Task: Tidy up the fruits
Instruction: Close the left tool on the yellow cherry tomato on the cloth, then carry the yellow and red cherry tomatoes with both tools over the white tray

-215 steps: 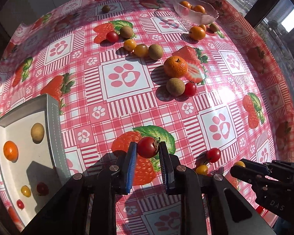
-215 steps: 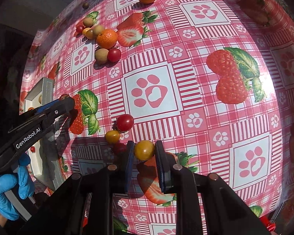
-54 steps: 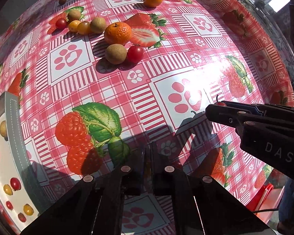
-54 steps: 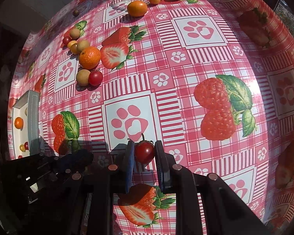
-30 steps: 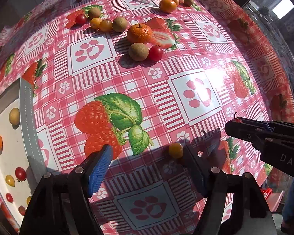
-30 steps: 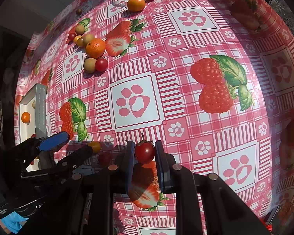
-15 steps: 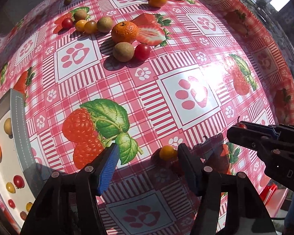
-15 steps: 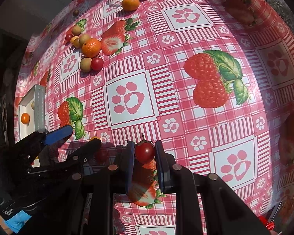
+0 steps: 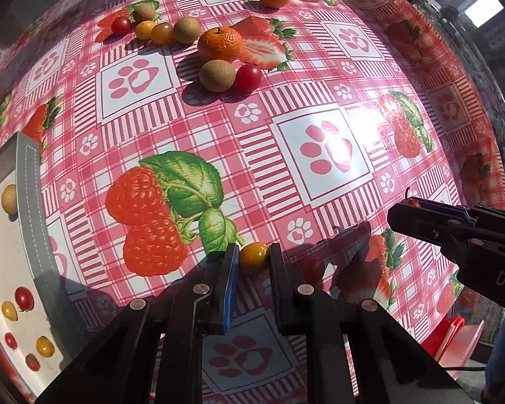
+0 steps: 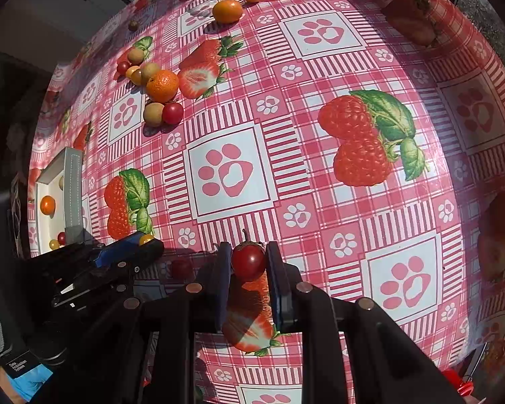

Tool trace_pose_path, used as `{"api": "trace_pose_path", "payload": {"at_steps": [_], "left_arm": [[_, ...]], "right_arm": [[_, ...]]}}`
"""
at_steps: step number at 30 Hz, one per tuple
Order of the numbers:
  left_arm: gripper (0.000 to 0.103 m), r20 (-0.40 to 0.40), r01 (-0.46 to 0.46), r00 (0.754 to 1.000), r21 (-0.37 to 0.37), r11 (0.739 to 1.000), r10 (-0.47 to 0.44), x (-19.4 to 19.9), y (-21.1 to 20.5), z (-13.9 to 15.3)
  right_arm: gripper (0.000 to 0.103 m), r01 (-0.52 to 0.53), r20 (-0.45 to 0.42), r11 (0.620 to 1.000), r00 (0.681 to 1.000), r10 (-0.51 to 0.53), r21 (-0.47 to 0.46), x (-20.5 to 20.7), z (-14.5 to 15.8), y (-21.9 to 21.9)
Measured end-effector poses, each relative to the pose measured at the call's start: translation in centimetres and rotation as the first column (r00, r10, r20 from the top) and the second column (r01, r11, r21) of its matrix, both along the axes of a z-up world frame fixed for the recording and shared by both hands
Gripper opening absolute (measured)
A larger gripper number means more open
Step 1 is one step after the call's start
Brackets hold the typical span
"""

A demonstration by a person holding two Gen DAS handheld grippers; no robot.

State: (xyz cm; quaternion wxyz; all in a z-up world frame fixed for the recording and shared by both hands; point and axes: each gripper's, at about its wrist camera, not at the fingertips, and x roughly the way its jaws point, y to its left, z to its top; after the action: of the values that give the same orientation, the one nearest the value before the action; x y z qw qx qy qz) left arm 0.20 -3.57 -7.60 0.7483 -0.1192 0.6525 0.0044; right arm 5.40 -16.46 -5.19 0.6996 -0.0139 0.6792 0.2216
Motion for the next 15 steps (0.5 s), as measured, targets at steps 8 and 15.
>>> {"api": "trace_pose_path", "payload": {"at_steps": [8, 15], "left_arm": [[0.019, 0.041, -0.044, 0.998, -0.002, 0.999, 0.044, -2.0, 3.2, 2.1], [0.019, 0.080, -0.103, 0.992, 0.002, 0.995, 0.102, -4.2, 6.3, 4.0]], "right_arm": [[0.023, -0.044, 0.008, 0.999, 0.999, 0.044, 0.001, -0.6, 0.7, 1.7], [0.023, -0.120, 0.022, 0.993, 0.993, 0.120, 0.005, -1.5, 1.6, 4.9]]}}
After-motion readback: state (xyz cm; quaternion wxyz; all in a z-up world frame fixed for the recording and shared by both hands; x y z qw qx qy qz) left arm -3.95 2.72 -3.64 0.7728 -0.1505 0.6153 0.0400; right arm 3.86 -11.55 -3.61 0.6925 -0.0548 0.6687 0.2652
